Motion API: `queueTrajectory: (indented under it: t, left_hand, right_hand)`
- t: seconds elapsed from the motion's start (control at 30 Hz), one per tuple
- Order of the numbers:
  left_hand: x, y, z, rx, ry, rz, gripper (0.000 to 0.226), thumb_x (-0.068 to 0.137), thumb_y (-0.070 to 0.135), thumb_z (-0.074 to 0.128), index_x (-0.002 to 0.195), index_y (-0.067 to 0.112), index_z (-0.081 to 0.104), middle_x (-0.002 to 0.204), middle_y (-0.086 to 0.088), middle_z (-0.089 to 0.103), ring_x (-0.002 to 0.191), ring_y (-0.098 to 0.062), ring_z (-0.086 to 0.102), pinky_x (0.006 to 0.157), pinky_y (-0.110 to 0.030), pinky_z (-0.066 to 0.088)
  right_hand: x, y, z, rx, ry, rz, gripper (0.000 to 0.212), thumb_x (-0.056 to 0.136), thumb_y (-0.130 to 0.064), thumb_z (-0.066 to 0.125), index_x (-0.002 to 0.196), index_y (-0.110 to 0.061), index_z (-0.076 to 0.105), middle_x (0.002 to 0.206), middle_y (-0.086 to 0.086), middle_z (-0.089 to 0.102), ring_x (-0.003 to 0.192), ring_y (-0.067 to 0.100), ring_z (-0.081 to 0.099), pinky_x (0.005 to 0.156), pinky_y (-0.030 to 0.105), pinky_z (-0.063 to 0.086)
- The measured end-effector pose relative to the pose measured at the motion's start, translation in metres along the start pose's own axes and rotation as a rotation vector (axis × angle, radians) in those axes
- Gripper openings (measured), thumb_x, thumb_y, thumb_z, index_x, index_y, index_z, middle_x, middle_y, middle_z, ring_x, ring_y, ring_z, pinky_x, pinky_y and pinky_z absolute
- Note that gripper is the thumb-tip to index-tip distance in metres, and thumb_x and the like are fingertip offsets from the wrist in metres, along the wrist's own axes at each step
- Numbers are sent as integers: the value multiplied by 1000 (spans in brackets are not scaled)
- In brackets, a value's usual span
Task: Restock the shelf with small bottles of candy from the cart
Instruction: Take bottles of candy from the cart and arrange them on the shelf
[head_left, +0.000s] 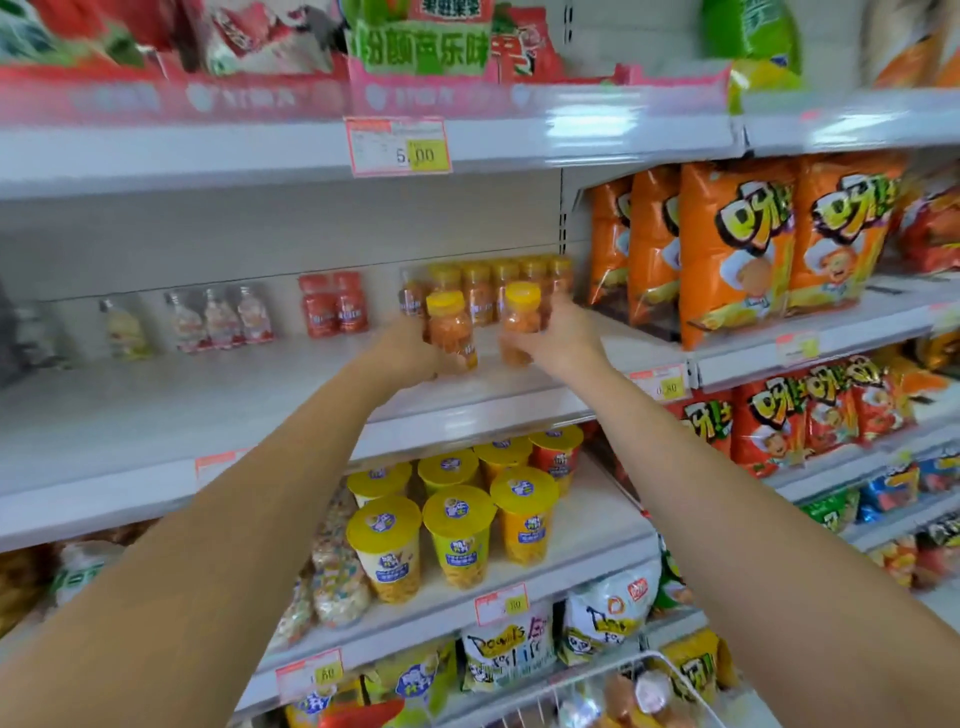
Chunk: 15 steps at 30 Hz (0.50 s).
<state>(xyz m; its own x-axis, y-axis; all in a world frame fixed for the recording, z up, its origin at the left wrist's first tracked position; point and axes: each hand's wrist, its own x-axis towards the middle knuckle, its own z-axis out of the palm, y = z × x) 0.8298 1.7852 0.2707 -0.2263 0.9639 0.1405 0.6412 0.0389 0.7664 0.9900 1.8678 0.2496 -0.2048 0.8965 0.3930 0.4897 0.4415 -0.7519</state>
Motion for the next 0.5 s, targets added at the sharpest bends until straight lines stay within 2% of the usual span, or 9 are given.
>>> queueTrajectory:
  t: [0.07, 0.2, 0.27, 0.33, 0.4, 0.5]
  left_hand:
    - [18, -8, 1, -13, -18, -41, 24, 77, 4, 73, 99, 7, 62, 105, -16, 67, 97, -30, 64, 91, -41, 52]
    - [49, -13, 2, -7, -14, -58, 26, 76, 2, 72, 96, 10, 58, 104, -13, 65, 93, -26, 61, 91, -39, 52]
    - [62, -14, 3, -31, -29, -48, 21, 78, 3, 72, 87, 14, 57, 89, -4, 63, 85, -19, 59, 75, -24, 54]
    - [72, -14, 4, -47, -25, -42, 20, 80, 5, 72, 87, 16, 57, 78, 5, 58, 70, -10, 56, 53, -8, 47]
    - [83, -16, 4, -26, -11, -47, 17, 80, 10, 73, 86, 16, 59, 73, 6, 58, 60, -5, 53, 45, -6, 42]
    - [100, -22, 2, -3, 41, -62, 21, 78, 11, 76, 68, 16, 57, 63, 1, 56, 43, -1, 53, 40, -8, 39]
  right_hand:
    - [18, 5, 13, -53, -15, 43, 52, 79, -35, 74, 119, -6, 57, 112, 10, 67, 103, 27, 62, 79, 30, 48]
    - [54, 7, 31, -172, -51, 65, 37, 84, -32, 69, 112, -9, 64, 111, 7, 66, 103, 25, 62, 77, 28, 45]
    - [69, 8, 39, -244, -89, 64, 33, 86, -28, 67, 113, -10, 63, 116, 8, 65, 106, 25, 60, 77, 26, 43]
    - [80, 13, 45, -261, -119, 76, 31, 86, -28, 68, 112, -13, 64, 116, 7, 65, 106, 24, 60, 75, 24, 41]
    - [87, 18, 50, -271, -140, 65, 31, 86, -29, 67, 111, -11, 64, 116, 8, 65, 106, 25, 60, 75, 24, 40]
    - [98, 24, 56, -308, -160, 59, 40, 82, -38, 70, 112, -12, 64, 118, 9, 64, 106, 27, 60, 75, 24, 39]
